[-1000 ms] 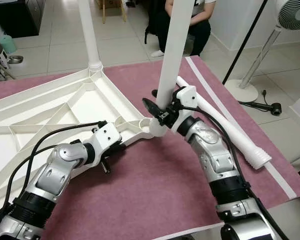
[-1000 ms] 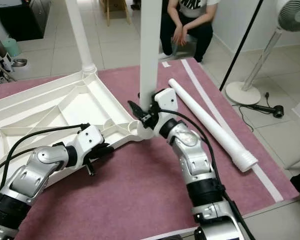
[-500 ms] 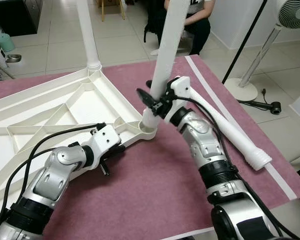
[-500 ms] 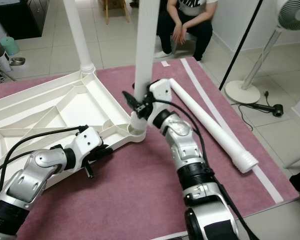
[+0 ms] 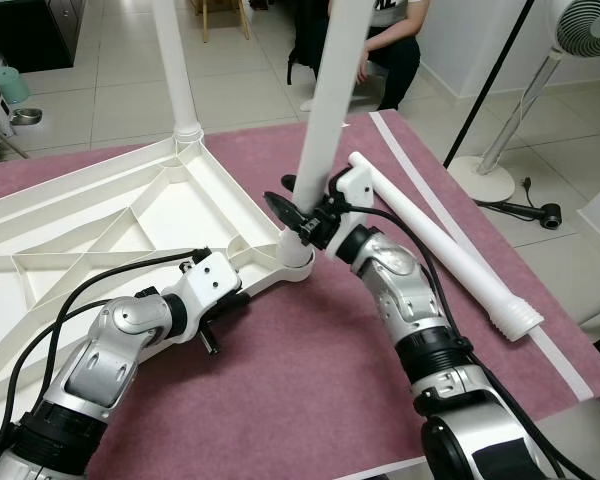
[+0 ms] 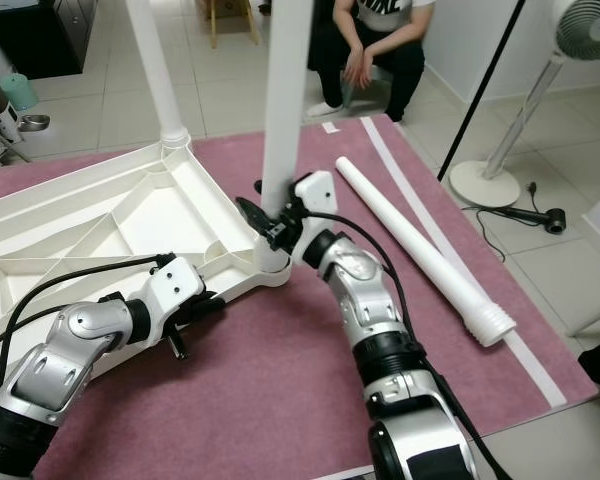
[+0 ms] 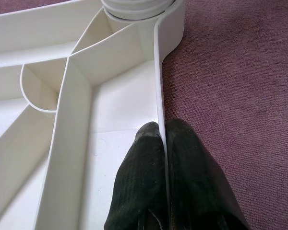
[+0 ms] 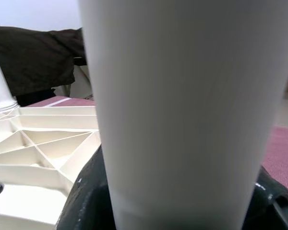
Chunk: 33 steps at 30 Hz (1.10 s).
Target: Building children table
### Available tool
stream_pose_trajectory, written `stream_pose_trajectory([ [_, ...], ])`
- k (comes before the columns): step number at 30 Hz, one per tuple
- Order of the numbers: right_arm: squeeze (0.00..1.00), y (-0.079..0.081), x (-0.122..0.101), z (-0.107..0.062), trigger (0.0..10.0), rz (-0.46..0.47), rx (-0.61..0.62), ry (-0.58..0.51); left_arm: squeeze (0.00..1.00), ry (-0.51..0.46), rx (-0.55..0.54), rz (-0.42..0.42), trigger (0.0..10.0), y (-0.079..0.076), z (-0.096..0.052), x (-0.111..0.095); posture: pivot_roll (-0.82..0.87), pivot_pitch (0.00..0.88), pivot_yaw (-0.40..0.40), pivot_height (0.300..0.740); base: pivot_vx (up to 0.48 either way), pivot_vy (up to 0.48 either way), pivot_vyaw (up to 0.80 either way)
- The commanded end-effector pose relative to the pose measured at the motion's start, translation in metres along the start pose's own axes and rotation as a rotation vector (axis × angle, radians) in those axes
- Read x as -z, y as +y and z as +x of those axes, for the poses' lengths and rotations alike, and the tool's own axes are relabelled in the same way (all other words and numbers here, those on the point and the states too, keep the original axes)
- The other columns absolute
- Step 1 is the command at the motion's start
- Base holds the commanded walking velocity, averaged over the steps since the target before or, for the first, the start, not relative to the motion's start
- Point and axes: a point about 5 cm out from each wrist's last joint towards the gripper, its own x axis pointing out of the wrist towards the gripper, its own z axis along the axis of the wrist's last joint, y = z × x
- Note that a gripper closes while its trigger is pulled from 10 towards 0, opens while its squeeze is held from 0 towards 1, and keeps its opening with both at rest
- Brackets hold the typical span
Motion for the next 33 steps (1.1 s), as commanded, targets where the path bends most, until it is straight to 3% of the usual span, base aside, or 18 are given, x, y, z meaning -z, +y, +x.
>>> stream_pose_trajectory([
  [1, 0.0, 0.009, 0.013, -0.001, 10.0, 0.036, -0.046, 0.055, 0.0, 0.021, -0.121, 0.005, 10.0, 0.008, -0.005, 0.003, 0.11, 0.006, 0.026, 0.74, 0.0, 0.0, 0.0],
  [5, 0.0, 0.011, 0.019, -0.012, 10.0, 0.031, -0.077, 0.105, 0.0, 0.024, -0.125, 0.004, 10.0, 0.008, -0.005, 0.003, 0.1, 0.01, 0.028, 0.74, 0.0, 0.0, 0.0],
  [7, 0.0, -0.001, 0.022, -0.015, 10.0, 0.004, -0.048, 0.158, 0.0, 0.023, -0.123, 0.005, 10.0, 0.007, -0.004, 0.003, 0.1, 0.011, 0.031, 0.74, 0.0, 0.0, 0.0],
  [11, 0.0, -0.02, 0.015, -0.008, 10.0, 0.055, 0.006, 0.179, 0.0, 0.023, -0.121, 0.008, 10.0, 0.008, -0.003, 0.002, 0.09, 0.009, 0.034, 0.74, 0.0, 0.0, 0.0],
  [20, 0.0, -0.022, 0.012, -0.004, 10.0, 0.015, -0.004, 0.207, 0.0, 0.02, -0.121, 0.009, 10.0, 0.008, -0.002, 0.001, 0.09, 0.007, 0.034, 0.74, 0.0, 0.0, 0.0],
  [23, 0.0, -0.015, 0.017, -0.002, 10.0, -0.037, -0.061, 0.235, 0.0, 0.019, -0.131, 0.008, 10.0, 0.008, -0.002, 0.001, 0.1, 0.004, 0.027, 0.74, 0.0, 0.0, 0.0],
  [28, 0.0, -0.008, 0.026, -0.006, 10.0, -0.006, -0.117, 0.265, 0.0, 0.019, -0.138, 0.008, 10.0, 0.009, -0.002, 0.0, 0.1, 0.004, 0.03, 0.74, 0.0, 0.0, 0.0],
  [33, 0.0, -0.015, 0.024, -0.007, 10.0, -0.025, -0.061, 0.255, 0.0, 0.015, -0.138, 0.011, 10.0, 0.01, -0.001, 0.0, 0.09, 0.003, 0.032, 0.74, 0.0, 0.0, 0.0],
])
